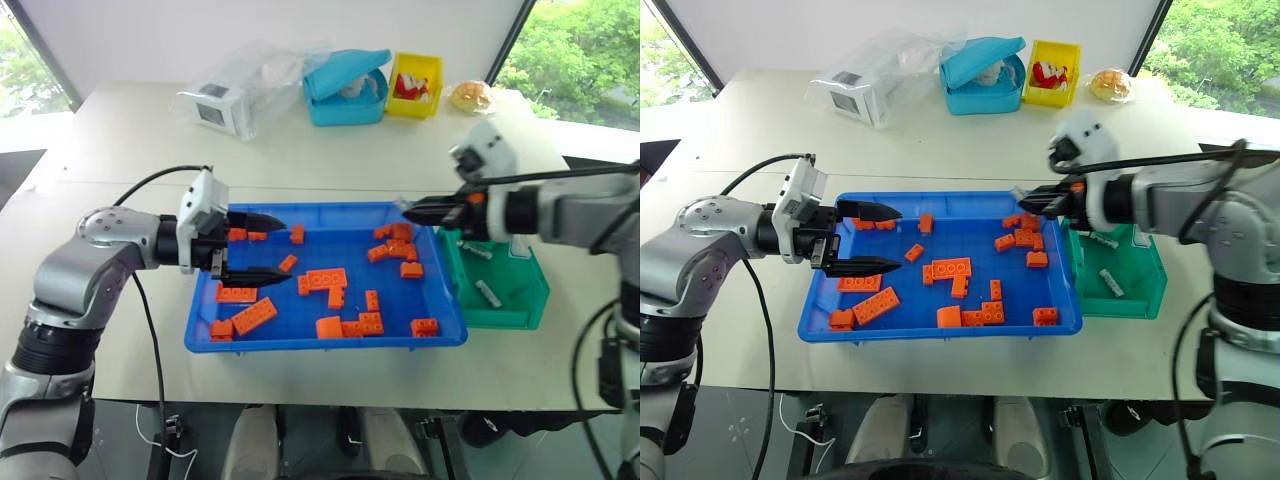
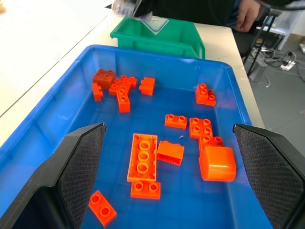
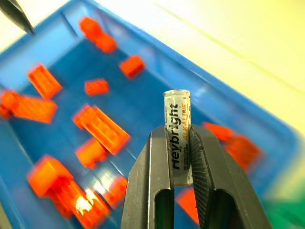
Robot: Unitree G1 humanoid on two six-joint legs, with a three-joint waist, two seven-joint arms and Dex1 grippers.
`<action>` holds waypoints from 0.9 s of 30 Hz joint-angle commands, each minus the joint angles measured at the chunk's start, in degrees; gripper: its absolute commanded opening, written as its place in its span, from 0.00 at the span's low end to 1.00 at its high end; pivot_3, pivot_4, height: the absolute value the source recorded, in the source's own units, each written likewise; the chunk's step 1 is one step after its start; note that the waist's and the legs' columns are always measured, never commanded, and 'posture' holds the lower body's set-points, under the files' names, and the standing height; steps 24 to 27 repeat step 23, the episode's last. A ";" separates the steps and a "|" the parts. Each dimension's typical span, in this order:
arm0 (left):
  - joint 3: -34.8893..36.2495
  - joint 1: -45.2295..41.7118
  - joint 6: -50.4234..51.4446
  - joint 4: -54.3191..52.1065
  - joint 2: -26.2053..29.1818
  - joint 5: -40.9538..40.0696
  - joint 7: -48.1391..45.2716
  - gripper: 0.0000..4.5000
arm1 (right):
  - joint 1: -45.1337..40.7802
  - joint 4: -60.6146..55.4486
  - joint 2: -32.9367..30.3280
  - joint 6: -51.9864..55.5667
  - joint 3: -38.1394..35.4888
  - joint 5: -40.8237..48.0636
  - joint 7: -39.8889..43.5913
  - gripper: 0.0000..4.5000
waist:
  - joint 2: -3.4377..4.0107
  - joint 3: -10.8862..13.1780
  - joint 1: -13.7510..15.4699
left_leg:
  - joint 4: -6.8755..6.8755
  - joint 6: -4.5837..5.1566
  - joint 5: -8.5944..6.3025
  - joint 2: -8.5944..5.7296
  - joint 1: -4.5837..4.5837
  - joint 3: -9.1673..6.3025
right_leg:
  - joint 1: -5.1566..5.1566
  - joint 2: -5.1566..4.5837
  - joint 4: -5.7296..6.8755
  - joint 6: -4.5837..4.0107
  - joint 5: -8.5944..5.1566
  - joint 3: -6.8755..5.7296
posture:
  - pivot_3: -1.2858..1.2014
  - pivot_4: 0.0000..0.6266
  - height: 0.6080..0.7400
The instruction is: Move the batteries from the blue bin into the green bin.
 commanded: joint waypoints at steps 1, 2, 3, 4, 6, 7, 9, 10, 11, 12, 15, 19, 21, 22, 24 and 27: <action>0.58 -0.87 -1.75 0.22 0.31 0.12 -1.68 1.00 | 6.95 0.36 -7.91 -8.88 -0.79 -6.58 6.18 0.00 | 0.00 0.00 0.04 | 0.02 0.00 0.00 -0.01 0.00 0.05 | -0.01 -0.01 -0.01 0.00 0.00 0.05 | 0.52 0.24 0.97; 0.38 -1.16 -1.97 0.68 0.17 0.28 -1.94 1.00 | 10.14 1.70 -9.24 -11.75 -0.85 -9.46 5.88 0.11 | -0.01 0.00 -0.08 | 0.05 0.00 0.00 -0.01 0.02 0.07 | 0.00 -0.01 -0.01 0.01 0.01 0.07 | 0.52 0.24 0.97; 0.12 -1.56 -2.13 1.14 -0.07 0.45 -2.07 1.00 | 12.44 3.12 -9.65 -14.28 -0.92 -11.95 5.30 0.24 | -0.01 -0.01 -0.27 | 0.07 0.00 0.00 -0.01 0.05 0.08 | 0.02 0.00 0.00 0.01 0.01 0.10 | 0.52 0.24 0.97; -0.04 -1.82 -2.24 1.45 -0.24 0.57 -2.17 1.00 | 13.85 4.03 -9.66 -16.04 -1.03 -13.58 4.96 0.34 | -0.01 -0.01 -0.45 | 0.07 0.00 0.00 -0.01 0.11 0.09 | 0.04 0.01 0.02 0.00 0.01 0.11 | 0.52 0.24 0.97; -0.25 -2.20 -2.48 1.91 -0.60 0.87 -2.34 1.00 | 13.96 5.33 -7.59 -17.50 -2.20 -13.69 5.17 0.55 | 0.00 0.00 -0.81 | 0.07 0.00 0.00 -0.01 0.21 0.14 | 0.07 0.02 0.08 -0.01 0.01 0.19 | 0.52 0.24 0.97; -0.26 -2.27 -2.62 2.12 -0.66 0.98 -2.50 1.00 | 13.85 5.66 -6.95 -18.87 -2.42 -14.03 5.77 0.67 | 0.00 0.00 -1.11 | 0.07 0.00 0.00 -0.01 0.24 0.15 | 0.07 0.03 0.11 -0.02 0.02 0.21 | 0.52 0.24 0.97; -0.15 -2.29 -2.77 2.35 -0.66 1.18 -2.82 1.00 | 14.92 6.35 -7.10 -25.38 -3.04 -15.85 9.27 0.91 | 0.00 0.00 -1.43 | 0.07 0.00 0.01 0.00 0.25 0.13 | 0.06 0.06 0.16 -0.01 0.02 0.22 | 0.52 0.24 0.97; 0.14 -2.13 -2.86 2.55 -0.22 1.32 -3.17 1.00 | 15.93 7.53 -7.72 -29.94 -4.37 -16.56 12.63 0.98 | 0.01 0.00 -1.45 | 0.04 0.00 0.00 0.00 0.25 0.11 | 0.05 0.08 0.16 -0.01 0.02 0.22 | 0.52 0.24 0.97; 0.37 -1.98 -2.97 2.74 0.12 1.44 -3.48 1.00 | 16.65 8.43 -8.08 -33.10 -5.34 -17.06 15.04 0.98 | 0.01 0.00 -1.40 | 0.01 0.00 0.00 0.00 0.26 0.11 | 0.04 0.09 0.16 0.00 0.02 0.21 | 0.52 0.24 0.97; 1.11 -1.51 -3.09 3.20 1.24 1.55 -4.24 1.00 | 18.02 10.83 -9.02 -39.43 -7.15 -18.29 19.61 0.98 | 0.01 0.00 -1.32 | 0.00 0.00 0.00 0.01 0.25 0.09 | 0.04 0.10 0.15 0.00 0.01 0.21 | 0.52 0.24 0.97; 3.93 0.38 -3.80 4.88 5.58 1.64 -7.05 1.00 | 22.00 19.86 -11.91 -55.80 -11.04 -22.26 31.50 0.98 | 0.02 0.01 -1.26 | -0.01 0.00 0.00 0.01 0.22 0.11 | 0.02 0.10 0.12 0.02 -0.01 0.19 | 0.52 0.24 0.97; 8.65 2.43 -4.40 8.58 11.99 0.78 -10.32 1.00 | 25.37 32.21 -13.34 -70.99 -12.94 -25.75 41.59 0.98 | 0.01 0.01 -1.29 | 0.02 0.00 0.00 0.01 0.24 0.18 | 0.06 0.05 0.09 0.03 -0.01 0.19 | 0.52 0.24 0.97; 10.36 3.18 -4.55 10.01 14.44 0.65 -11.67 1.00 | 24.82 36.30 -12.84 -73.22 -12.98 -25.65 44.30 0.98 | 0.03 0.03 -1.34 | 0.04 0.00 0.00 0.01 0.30 0.21 | 0.11 0.04 0.10 0.02 -0.01 0.19 | 0.52 0.24 0.97; 10.71 3.38 -4.66 10.43 15.05 0.64 -12.14 1.00 | 24.21 37.54 -12.54 -73.82 -12.78 -25.66 44.96 0.98 | 0.04 0.03 -1.35 | 0.03 0.00 0.00 0.01 0.31 0.23 | 0.11 0.02 0.11 0.02 -0.01 0.20 | 0.52 0.24 0.97; 11.15 3.85 -4.68 10.65 15.87 0.64 -12.77 1.00 | 23.21 39.20 -11.91 -75.11 -12.33 -26.18 44.88 0.98 | 0.04 0.03 -1.35 | 0.03 0.00 0.00 0.01 0.35 0.24 | 0.14 0.02 0.12 0.02 -0.01 0.21 | 0.52 0.24 0.97; 11.15 3.85 -4.68 10.65 15.87 0.64 -12.77 1.00 | 23.21 39.20 -11.91 -75.11 -12.33 -26.18 44.88 0.98 | 0.04 0.03 -1.35 | 0.03 0.00 0.00 0.01 0.35 0.24 | 0.14 0.02 0.12 0.02 -0.01 0.21 | 0.52 0.24 0.97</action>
